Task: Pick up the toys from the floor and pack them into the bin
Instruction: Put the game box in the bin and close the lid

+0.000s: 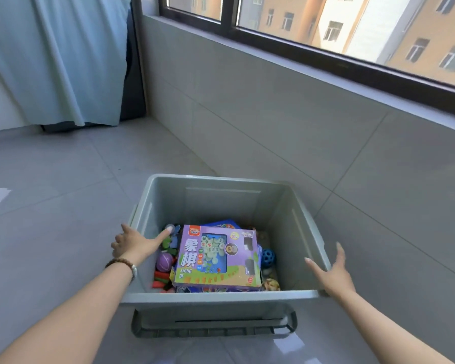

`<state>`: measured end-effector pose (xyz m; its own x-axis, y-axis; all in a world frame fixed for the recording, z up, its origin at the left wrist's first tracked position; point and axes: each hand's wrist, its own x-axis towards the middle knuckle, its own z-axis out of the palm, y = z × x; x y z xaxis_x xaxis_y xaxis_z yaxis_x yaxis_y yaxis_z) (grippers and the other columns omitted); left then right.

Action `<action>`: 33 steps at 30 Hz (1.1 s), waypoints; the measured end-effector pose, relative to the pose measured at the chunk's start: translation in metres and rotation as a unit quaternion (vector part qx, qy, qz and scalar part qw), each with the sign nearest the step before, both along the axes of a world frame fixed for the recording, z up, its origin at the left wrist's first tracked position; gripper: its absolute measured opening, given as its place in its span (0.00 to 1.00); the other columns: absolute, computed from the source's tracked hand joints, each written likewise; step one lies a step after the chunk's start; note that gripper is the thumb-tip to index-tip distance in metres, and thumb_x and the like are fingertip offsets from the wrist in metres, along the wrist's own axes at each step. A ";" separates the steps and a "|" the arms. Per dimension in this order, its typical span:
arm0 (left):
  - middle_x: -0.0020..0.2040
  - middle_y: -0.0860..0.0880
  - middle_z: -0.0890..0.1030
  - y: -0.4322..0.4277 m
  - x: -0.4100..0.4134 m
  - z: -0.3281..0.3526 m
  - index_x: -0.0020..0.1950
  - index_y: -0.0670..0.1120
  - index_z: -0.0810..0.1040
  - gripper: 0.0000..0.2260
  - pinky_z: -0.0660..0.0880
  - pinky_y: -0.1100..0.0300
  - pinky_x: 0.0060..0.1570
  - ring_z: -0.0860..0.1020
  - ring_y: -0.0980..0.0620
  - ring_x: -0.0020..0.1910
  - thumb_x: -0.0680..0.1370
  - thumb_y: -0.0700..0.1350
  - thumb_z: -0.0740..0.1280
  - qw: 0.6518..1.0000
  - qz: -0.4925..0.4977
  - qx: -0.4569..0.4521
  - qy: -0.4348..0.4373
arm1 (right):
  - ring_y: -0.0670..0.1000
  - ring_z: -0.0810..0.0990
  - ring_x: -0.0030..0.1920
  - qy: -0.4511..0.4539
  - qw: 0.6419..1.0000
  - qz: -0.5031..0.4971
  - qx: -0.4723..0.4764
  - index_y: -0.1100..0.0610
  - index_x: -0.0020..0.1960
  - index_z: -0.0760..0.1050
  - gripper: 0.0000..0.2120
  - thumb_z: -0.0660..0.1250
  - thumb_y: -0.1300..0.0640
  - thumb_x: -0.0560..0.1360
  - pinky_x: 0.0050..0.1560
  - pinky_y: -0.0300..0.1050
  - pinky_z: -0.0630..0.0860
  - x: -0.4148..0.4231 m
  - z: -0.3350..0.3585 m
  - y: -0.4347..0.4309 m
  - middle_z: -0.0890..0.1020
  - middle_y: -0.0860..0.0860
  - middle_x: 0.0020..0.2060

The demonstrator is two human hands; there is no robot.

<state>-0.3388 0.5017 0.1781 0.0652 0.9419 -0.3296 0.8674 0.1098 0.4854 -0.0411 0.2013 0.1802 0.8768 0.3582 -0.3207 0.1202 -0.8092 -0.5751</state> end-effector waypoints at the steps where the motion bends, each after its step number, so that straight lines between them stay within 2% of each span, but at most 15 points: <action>1: 0.67 0.36 0.67 0.003 0.001 0.001 0.72 0.39 0.57 0.54 0.70 0.45 0.61 0.68 0.36 0.64 0.59 0.73 0.68 0.999 0.019 -0.022 -0.017 | 0.62 0.75 0.60 0.027 0.999 -0.041 0.017 0.56 0.73 0.57 0.39 0.67 0.39 0.71 0.53 0.50 0.71 0.004 0.004 -0.005 0.72 0.61 0.65; 2: 0.64 0.36 0.71 0.005 0.001 0.002 0.69 0.37 0.61 0.52 0.71 0.47 0.59 0.71 0.37 0.62 0.60 0.73 0.68 0.998 0.030 -0.043 -0.033 | 0.60 0.78 0.53 0.046 0.997 -0.058 0.021 0.61 0.63 0.69 0.32 0.65 0.37 0.70 0.49 0.49 0.72 0.005 0.007 -0.009 0.78 0.60 0.55; 3: 0.60 0.37 0.74 0.007 0.000 0.002 0.65 0.35 0.66 0.48 0.72 0.51 0.55 0.73 0.38 0.58 0.62 0.71 0.69 0.996 0.038 -0.055 -0.052 | 0.56 0.77 0.41 0.050 0.997 -0.061 0.019 0.60 0.48 0.74 0.27 0.65 0.36 0.70 0.41 0.47 0.70 0.005 0.009 -0.014 0.79 0.57 0.42; 4: 0.54 0.38 0.76 0.007 -0.001 0.002 0.60 0.33 0.69 0.42 0.72 0.53 0.50 0.75 0.39 0.52 0.65 0.69 0.69 0.994 0.047 -0.060 -0.076 | 0.53 0.74 0.34 0.044 0.996 -0.069 0.025 0.59 0.38 0.72 0.24 0.65 0.36 0.70 0.35 0.45 0.67 0.005 0.006 -0.018 0.75 0.54 0.32; 6: 0.40 0.41 0.74 0.004 -0.004 -0.003 0.44 0.34 0.72 0.32 0.71 0.52 0.42 0.73 0.43 0.39 0.67 0.65 0.71 0.991 0.062 -0.047 -0.107 | 0.52 0.69 0.29 0.014 0.995 -0.095 0.041 0.59 0.32 0.68 0.25 0.68 0.38 0.70 0.31 0.45 0.62 0.001 0.001 -0.024 0.70 0.52 0.26; 8: 0.32 0.44 0.70 -0.004 -0.005 -0.005 0.34 0.38 0.68 0.30 0.67 0.54 0.34 0.70 0.45 0.32 0.65 0.65 0.72 0.990 0.070 -0.020 -0.117 | 0.52 0.66 0.27 -0.022 0.992 -0.114 0.053 0.59 0.31 0.65 0.27 0.69 0.37 0.68 0.29 0.45 0.60 -0.004 -0.001 -0.033 0.67 0.52 0.24; 11: 0.29 0.45 0.66 -0.017 0.000 0.002 0.32 0.41 0.66 0.29 0.62 0.57 0.29 0.67 0.47 0.28 0.65 0.65 0.72 0.988 0.071 -0.005 -0.137 | 0.52 0.65 0.27 -0.032 0.989 -0.130 0.064 0.58 0.30 0.64 0.27 0.70 0.36 0.67 0.29 0.45 0.60 -0.008 0.004 -0.054 0.65 0.51 0.23; 15: 0.31 0.43 0.72 -0.040 0.015 0.026 0.35 0.37 0.71 0.30 0.65 0.57 0.28 0.72 0.44 0.30 0.65 0.66 0.71 0.984 0.046 -0.006 -0.175 | 0.52 0.62 0.26 -0.052 0.979 -0.178 0.079 0.55 0.27 0.56 0.30 0.71 0.38 0.68 0.30 0.45 0.57 -0.022 0.028 -0.099 0.61 0.49 0.22; 18: 0.33 0.44 0.74 -0.062 0.034 0.055 0.40 0.37 0.73 0.32 0.66 0.57 0.28 0.73 0.44 0.31 0.65 0.67 0.70 0.977 -0.001 -0.025 -0.214 | 0.52 0.59 0.27 -0.072 0.970 -0.217 0.083 0.54 0.28 0.53 0.30 0.71 0.38 0.67 0.30 0.45 0.55 -0.037 0.060 -0.143 0.59 0.49 0.23; 21: 0.33 0.46 0.73 -0.095 0.058 0.089 0.44 0.36 0.72 0.33 0.68 0.58 0.31 0.72 0.47 0.32 0.65 0.68 0.70 0.965 -0.058 -0.032 -0.253 | 0.52 0.59 0.27 -0.109 0.954 -0.264 0.089 0.53 0.28 0.53 0.31 0.71 0.38 0.66 0.31 0.45 0.54 -0.053 0.094 -0.193 0.58 0.50 0.24; 25: 0.33 0.48 0.72 -0.150 0.091 0.119 0.47 0.38 0.71 0.32 0.65 0.60 0.27 0.72 0.47 0.32 0.66 0.67 0.70 0.949 -0.123 -0.044 -0.287 | 0.51 0.59 0.27 -0.142 0.931 -0.322 0.094 0.53 0.28 0.53 0.31 0.72 0.38 0.66 0.31 0.46 0.55 -0.067 0.129 -0.264 0.58 0.49 0.23; 29: 0.32 0.48 0.72 -0.208 0.131 0.124 0.47 0.38 0.73 0.33 0.65 0.59 0.27 0.71 0.50 0.30 0.65 0.67 0.70 0.943 -0.163 -0.061 -0.283 | 0.52 0.61 0.26 -0.174 0.907 -0.374 0.088 0.53 0.26 0.54 0.31 0.72 0.38 0.66 0.31 0.46 0.56 -0.074 0.148 -0.335 0.60 0.49 0.22; 33: 0.34 0.46 0.74 -0.274 0.170 0.110 0.47 0.36 0.75 0.34 0.65 0.60 0.26 0.72 0.49 0.30 0.64 0.68 0.70 0.939 -0.216 -0.073 -0.257 | 0.53 0.64 0.25 -0.164 0.890 -0.422 0.050 0.54 0.25 0.56 0.30 0.69 0.36 0.67 0.29 0.46 0.57 -0.082 0.138 -0.406 0.63 0.50 0.21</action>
<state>-0.1686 0.2276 0.2882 0.6158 0.7387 -0.2738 0.5024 -0.1005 0.8588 -0.1230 -0.2050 0.3184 0.8883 -0.4593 -0.0013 -0.3311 -0.6384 -0.6949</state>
